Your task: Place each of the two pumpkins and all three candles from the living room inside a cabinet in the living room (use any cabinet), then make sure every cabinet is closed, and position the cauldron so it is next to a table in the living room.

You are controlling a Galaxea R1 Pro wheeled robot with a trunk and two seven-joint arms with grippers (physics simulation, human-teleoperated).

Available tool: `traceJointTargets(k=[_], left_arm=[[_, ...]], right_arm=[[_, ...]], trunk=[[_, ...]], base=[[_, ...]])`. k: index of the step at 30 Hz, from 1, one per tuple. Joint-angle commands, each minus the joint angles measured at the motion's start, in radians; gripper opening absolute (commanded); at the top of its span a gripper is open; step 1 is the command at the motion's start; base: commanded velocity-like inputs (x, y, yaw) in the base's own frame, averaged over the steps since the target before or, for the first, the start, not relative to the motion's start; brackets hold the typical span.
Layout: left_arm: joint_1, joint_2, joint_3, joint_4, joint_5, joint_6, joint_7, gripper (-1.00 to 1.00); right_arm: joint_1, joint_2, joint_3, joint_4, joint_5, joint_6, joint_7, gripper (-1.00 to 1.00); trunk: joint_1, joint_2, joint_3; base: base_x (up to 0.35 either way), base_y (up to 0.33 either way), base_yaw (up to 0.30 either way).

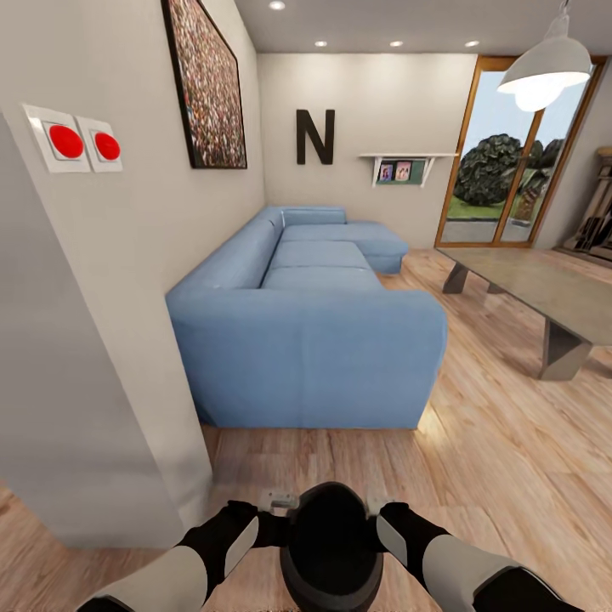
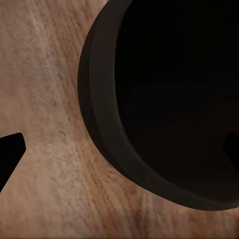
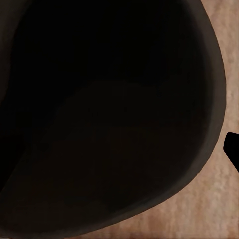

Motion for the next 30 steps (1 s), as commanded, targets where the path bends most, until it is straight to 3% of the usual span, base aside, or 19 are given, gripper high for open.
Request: traceJointTargets(k=[1, 10, 30], left_arm=[[-0.001, 0.000, -0.001, -0.001, 0.004, 0.004, 0.000, 1.00], [-0.001, 0.000, -0.001, -0.001, 0.004, 0.004, 0.000, 1.00], [-0.001, 0.000, -0.001, 0.022, 0.003, 0.003, 0.000, 1.00]], right_arm=[[-0.001, 0.000, 0.008, -0.001, -0.007, 0.004, 0.000, 1.00], [0.000, 0.000, 0.008, -0.001, -0.008, 0.004, 0.000, 1.00], [0.000, 0.000, 0.008, -0.001, -0.008, 0.003, 0.000, 1.00]], trunk=[[0.004, -0.008, -0.004], [0.038, -0.071, -0.032], [0.038, -0.071, -0.032]], base=[[0.000, 0.000, 0.000], [0.000, 0.000, 0.000], [0.033, -0.040, 0.000]])
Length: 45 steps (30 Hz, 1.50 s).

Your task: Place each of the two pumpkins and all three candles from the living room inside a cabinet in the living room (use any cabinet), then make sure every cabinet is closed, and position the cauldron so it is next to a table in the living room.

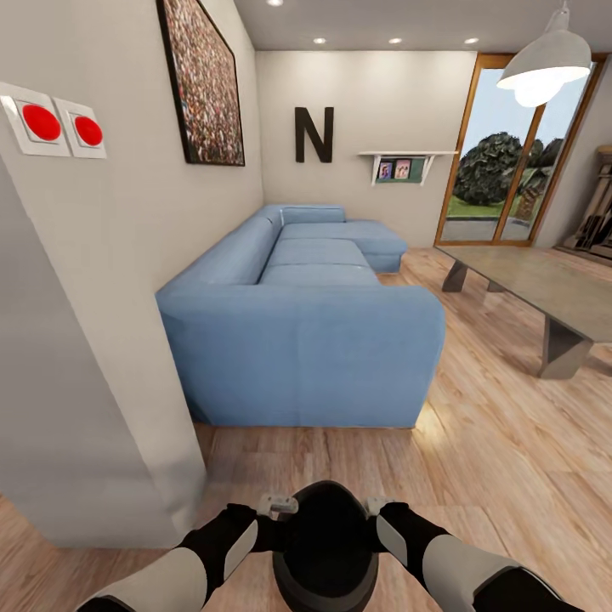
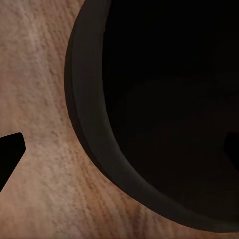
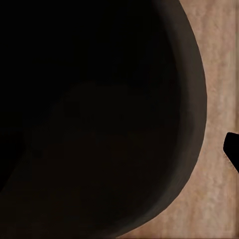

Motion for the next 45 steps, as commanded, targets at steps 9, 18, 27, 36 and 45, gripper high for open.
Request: traceJointTargets(k=[9, 18, 27, 36, 45], left_arm=[[-0.001, 0.000, -0.002, 0.000, 0.006, 0.004, 0.001, 1.00], [-0.001, 0.000, -0.002, 0.001, 0.006, 0.004, 0.001, 1.00], [-0.001, 0.000, -0.002, 0.001, 0.006, 0.004, 0.001, 1.00], [-0.001, 0.000, -0.002, 0.000, 0.005, 0.004, 0.001, 1.00], [-0.001, 0.000, -0.002, 0.000, 0.005, 0.004, 0.002, 1.00]], right_arm=[[-0.001, 0.000, 0.008, -0.001, -0.006, 0.005, 0.000, 1.00], [-0.001, 0.000, 0.008, -0.001, -0.005, 0.007, -0.003, 1.00], [0.000, 0.000, 0.008, -0.002, -0.007, 0.006, -0.100, 1.00], [0.000, 0.000, 0.008, -0.003, -0.005, 0.006, -0.107, 1.00], [-0.001, 0.000, 0.008, -0.003, -0.005, 0.006, -0.106, 1.00]], trunk=[[0.000, 0.000, -0.001], [0.000, 0.000, -0.001], [0.000, 0.000, -0.001], [0.000, 0.000, -0.001], [0.019, -0.035, -0.020]], base=[[0.002, -0.003, 0.000], [0.000, 0.000, 0.000], [0.000, 0.000, 0.000], [0.000, 0.000, 0.000], [0.000, 0.000, 0.000]])
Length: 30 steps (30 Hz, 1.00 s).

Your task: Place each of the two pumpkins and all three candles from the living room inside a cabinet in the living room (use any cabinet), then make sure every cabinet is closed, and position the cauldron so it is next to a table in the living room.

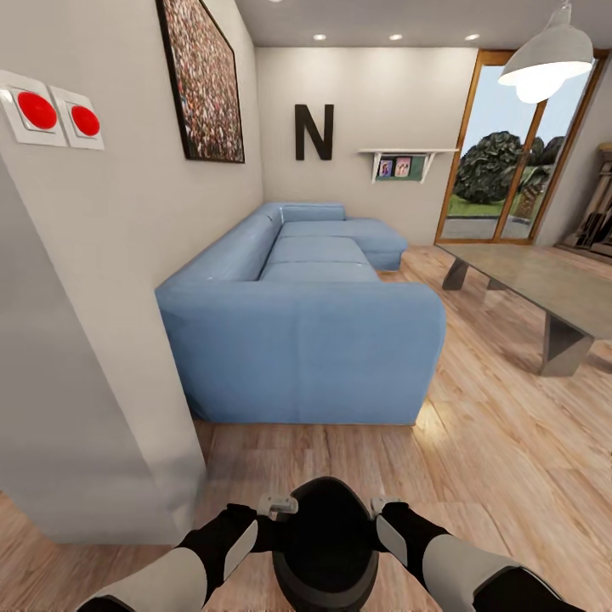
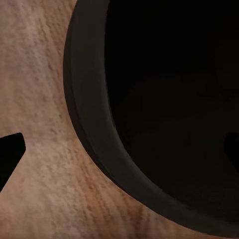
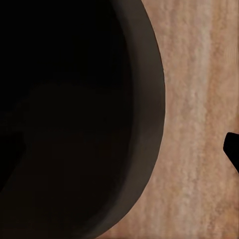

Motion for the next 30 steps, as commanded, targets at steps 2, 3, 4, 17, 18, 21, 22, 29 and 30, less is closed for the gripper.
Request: traceJointTargets(k=[2, 3, 4, 17, 18, 21, 22, 29, 30], left_arm=[[0.000, 0.000, -0.002, -0.001, 0.004, 0.004, 0.000, 1.00], [0.000, 0.000, -0.001, -0.001, 0.004, 0.004, 0.001, 1.00], [0.000, 0.000, -0.001, -0.001, 0.004, 0.004, 0.001, 1.00], [0.000, 0.000, 0.000, -0.001, 0.004, 0.004, 0.001, 1.00], [0.000, 0.000, 0.000, -0.001, 0.004, 0.004, 0.001, 1.00], [0.000, 0.000, 0.000, -0.001, 0.004, 0.004, 0.001, 1.00], [0.000, 0.000, 0.000, -0.001, 0.004, 0.004, 0.001, 1.00], [0.000, 0.000, 0.000, -0.001, 0.004, 0.004, 0.001, 1.00], [0.000, 0.000, 0.000, -0.001, 0.004, 0.004, 0.001, 1.00]], right_arm=[[0.000, 0.000, 0.008, -0.002, -0.011, 0.005, -0.006, 1.00], [0.000, 0.000, 0.008, -0.002, -0.011, 0.005, -0.006, 1.00], [0.000, 0.000, 0.008, -0.002, -0.011, 0.005, -0.006, 1.00], [0.000, 0.000, 0.008, -0.002, -0.011, 0.005, -0.006, 1.00], [0.001, 0.000, 0.008, -0.002, -0.011, 0.005, -0.006, 1.00], [0.000, 0.000, 0.009, -0.002, -0.011, 0.005, -0.006, 1.00], [0.000, 0.000, 0.009, -0.002, -0.011, 0.005, -0.006, 1.00], [0.000, 0.000, 0.010, -0.002, -0.011, 0.005, -0.006, 1.00], [0.000, 0.000, 0.011, -0.002, -0.011, 0.005, -0.006, 1.00]], trunk=[[0.001, -0.001, -0.009], [0.001, -0.001, -0.013], [0.002, -0.001, -0.016], [0.007, -0.004, -0.067], [0.008, -0.005, -0.071], [0.009, -0.005, -0.082], [0.010, -0.006, -0.086], [0.010, -0.006, -0.086], [0.010, -0.006, -0.086]], base=[[0.000, 0.000, 0.000], [0.000, 0.000, 0.000], [0.000, 0.000, 0.000], [0.000, 0.000, 0.000], [0.000, 0.000, 0.000], [0.000, 0.000, 0.000], [0.000, 0.000, 0.000], [0.000, 0.000, 0.000], [0.000, 0.000, 0.000]])
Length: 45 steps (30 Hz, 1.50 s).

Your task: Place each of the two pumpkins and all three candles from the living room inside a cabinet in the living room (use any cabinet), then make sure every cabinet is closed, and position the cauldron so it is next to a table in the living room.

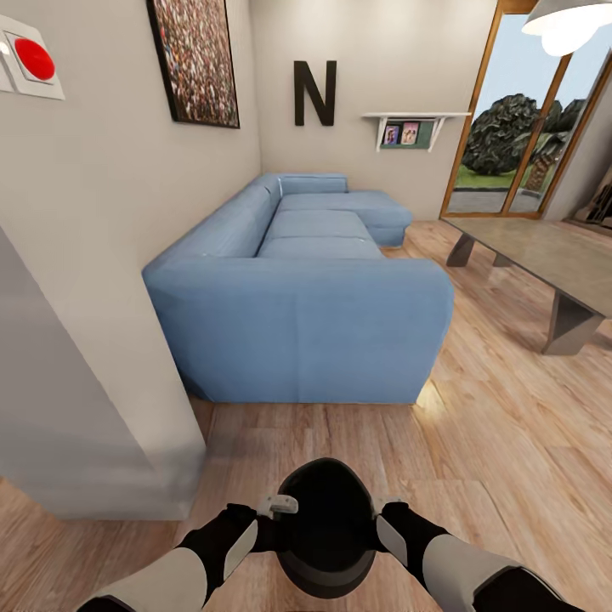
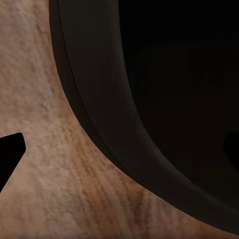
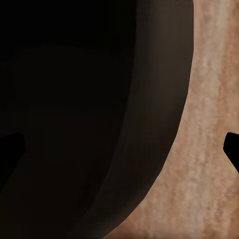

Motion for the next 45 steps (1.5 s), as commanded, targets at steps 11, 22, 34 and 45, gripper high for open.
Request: traceJointTargets(k=[11, 22, 34, 45], left_arm=[[0.000, 0.000, -0.002, -0.001, 0.006, 0.004, 0.001, 1.00], [0.000, 0.000, -0.002, -0.001, 0.007, -0.009, 0.001, 1.00], [0.000, 0.000, 0.000, 0.001, 0.007, -0.031, 0.002, -1.00], [0.000, 0.000, 0.000, 0.001, 0.007, -0.031, 0.002, -1.00]], right_arm=[[0.000, 0.000, 0.009, -0.002, -0.011, 0.005, -0.006, 1.00], [0.000, 0.000, 0.009, -0.002, -0.011, 0.005, -0.006, -1.00], [0.000, 0.000, 0.009, -0.002, -0.011, 0.005, -0.006, -1.00], [0.000, 0.000, 0.009, -0.002, -0.011, 0.005, -0.006, -1.00]], trunk=[[0.002, -0.001, -0.016], [0.002, -0.001, -0.016], [0.002, -0.001, -0.016], [0.002, -0.001, -0.016]], base=[[0.000, 0.000, 0.000], [0.000, 0.000, 0.000], [0.000, 0.000, 0.000], [0.000, 0.000, 0.000]])
